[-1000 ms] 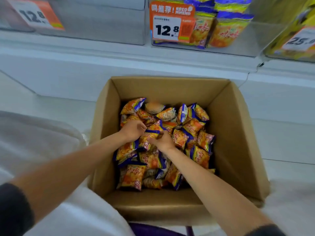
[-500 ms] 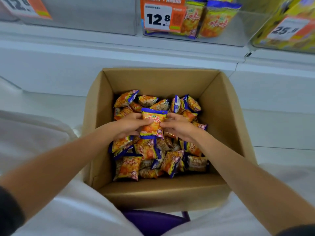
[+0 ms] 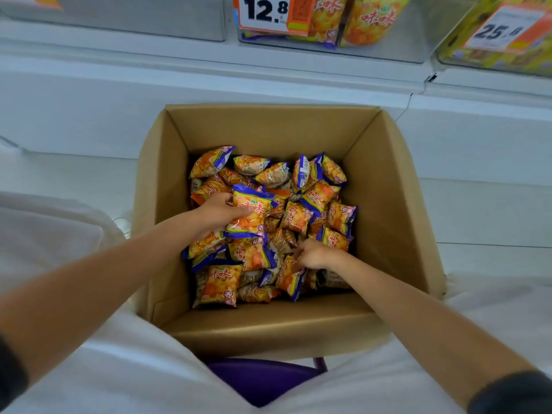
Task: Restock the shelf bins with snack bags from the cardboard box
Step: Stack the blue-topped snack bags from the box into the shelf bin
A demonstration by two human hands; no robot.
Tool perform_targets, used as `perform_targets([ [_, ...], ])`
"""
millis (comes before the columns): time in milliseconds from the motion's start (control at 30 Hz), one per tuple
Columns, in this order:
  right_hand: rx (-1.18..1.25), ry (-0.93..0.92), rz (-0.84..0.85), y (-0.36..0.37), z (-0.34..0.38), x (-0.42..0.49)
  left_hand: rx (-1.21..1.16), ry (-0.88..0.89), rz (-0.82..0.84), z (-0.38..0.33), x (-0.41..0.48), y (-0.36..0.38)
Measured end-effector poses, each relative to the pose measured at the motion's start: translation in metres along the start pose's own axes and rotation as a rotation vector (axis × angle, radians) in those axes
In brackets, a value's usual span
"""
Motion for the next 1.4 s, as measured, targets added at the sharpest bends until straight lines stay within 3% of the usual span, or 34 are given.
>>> perform_targets([
  [133,0.129,-0.069,-0.019,-0.033,0.013,-0.015,-0.002,0.024,-0.043,-0.001,0.002,-0.001],
  [300,0.703,-0.316,-0.122,-0.097,0.033,-0.057,0.0,0.108,-0.155,-0.008,0.001,-0.007],
  [433,1.011,-0.512,-0.006,-0.098,0.052,-0.069,-0.029,0.177,-0.125,-0.021,-0.01,0.001],
  [600,0.865,-0.557,-0.068,-0.076,0.071,-0.069,-0.123,0.165,0.073,-0.034,-0.021,0.017],
  [700,0.753,-0.563,-0.123,-0.075,0.077,-0.071,-0.07,0.208,0.069,-0.037,-0.021,0.022],
  [867,0.304,-0.639,-0.386,-0.102,0.093,-0.105,0.206,0.485,-0.054,-0.061,-0.031,0.017],
  [1100,-0.287,-0.628,-0.345,-0.14,0.124,-0.165,0.391,0.636,0.059,-0.114,-0.059,0.02],
  [1267,-0.252,-0.655,-0.406,-0.168,0.131,-0.202,0.638,0.596,0.087,-0.153,-0.076,0.026],
  [1400,-0.222,-0.672,-0.492,-0.187,0.131,-0.224,0.774,0.697,-0.023,-0.193,-0.089,0.03],
])
Point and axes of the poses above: each hand's wrist, its own x-axis towards the middle knuckle, its own y-axis out of the palm, z = x × y, the point moved 4 cm from there along x, towards the middle knuckle, and after that the axes turned 8 degrees about z, right-handed, at the moved point
